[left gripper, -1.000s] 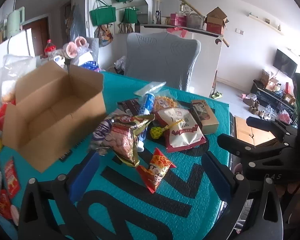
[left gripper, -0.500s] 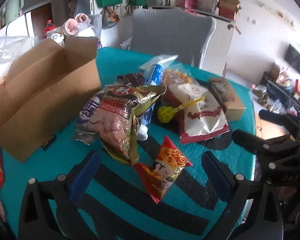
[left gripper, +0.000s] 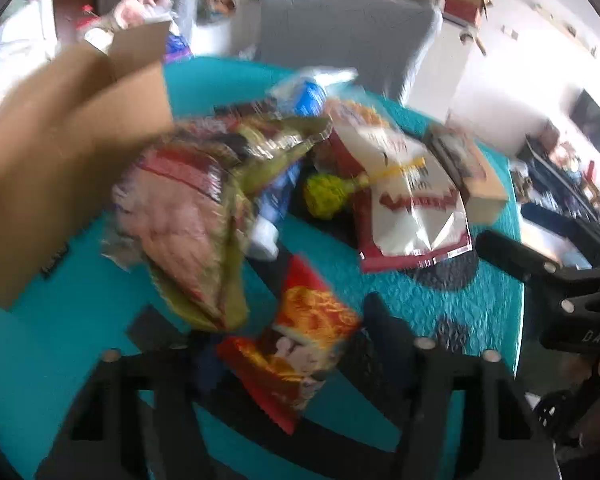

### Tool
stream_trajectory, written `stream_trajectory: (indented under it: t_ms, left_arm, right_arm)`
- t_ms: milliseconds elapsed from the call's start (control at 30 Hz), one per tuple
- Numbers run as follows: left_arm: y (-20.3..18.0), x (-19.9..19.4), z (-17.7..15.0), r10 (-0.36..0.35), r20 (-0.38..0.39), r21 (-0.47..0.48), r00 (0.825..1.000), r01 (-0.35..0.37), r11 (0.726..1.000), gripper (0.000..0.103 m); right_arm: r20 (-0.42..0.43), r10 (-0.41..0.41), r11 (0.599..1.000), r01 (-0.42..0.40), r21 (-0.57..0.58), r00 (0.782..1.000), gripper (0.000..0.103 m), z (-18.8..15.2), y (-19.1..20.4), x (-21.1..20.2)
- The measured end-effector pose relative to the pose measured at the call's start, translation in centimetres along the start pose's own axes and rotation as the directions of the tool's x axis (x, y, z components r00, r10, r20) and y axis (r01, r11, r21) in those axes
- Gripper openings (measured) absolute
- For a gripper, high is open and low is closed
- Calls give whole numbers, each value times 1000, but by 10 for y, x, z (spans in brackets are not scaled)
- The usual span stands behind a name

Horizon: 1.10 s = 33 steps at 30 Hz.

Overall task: Organize snacks
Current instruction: 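Grasp the red-yellow chip packet with the left tool while the right tool grasps the Dove box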

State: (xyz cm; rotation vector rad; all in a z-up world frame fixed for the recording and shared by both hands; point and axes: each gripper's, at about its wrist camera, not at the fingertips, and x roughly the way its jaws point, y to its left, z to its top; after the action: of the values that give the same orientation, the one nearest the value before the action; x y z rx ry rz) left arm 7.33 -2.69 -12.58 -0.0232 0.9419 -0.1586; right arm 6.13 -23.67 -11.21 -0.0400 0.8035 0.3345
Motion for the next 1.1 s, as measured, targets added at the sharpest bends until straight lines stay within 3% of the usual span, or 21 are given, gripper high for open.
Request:
stream_trajectory:
  t_ms: [33,67,467,600,833,900,1100]
  left_arm:
    - [0,0,0,-5,-7,4,1000,5,1000,42]
    - [1,-1,0,7,-3,5,1000,-7,1000,38]
    - [4,-19,-11,73,20,-49,997,-72,996,37]
    - [6,-28,-17,137,44,-74,990,-134,988,37]
    - [9,-38,-29,183,52,-103,982,-177,979,37]
    - [10,-40,-32,185,49,-114,982,-178,977,37]
    - [10,-38,-37,172,37,-122,984,-166,979,37]
  right_arm:
    - [-2,0,1000,0,1,1000,103,0,-1,1]
    - [-4,-1,1000,1,1,1000,103,0,-1,1]
    - [21,-28,999,27,46,999,102,5,-13,1]
    - [27,-33,997,30,77,999,81,10,-18,8]
    - [-6,7,999,-7,50,1000,67,20,-12,26]
    - [-7,-11,999,11,43,1000,56,21,-10,28]
    - [-7,-20,999,20,38,1000,51,18,-12,23]
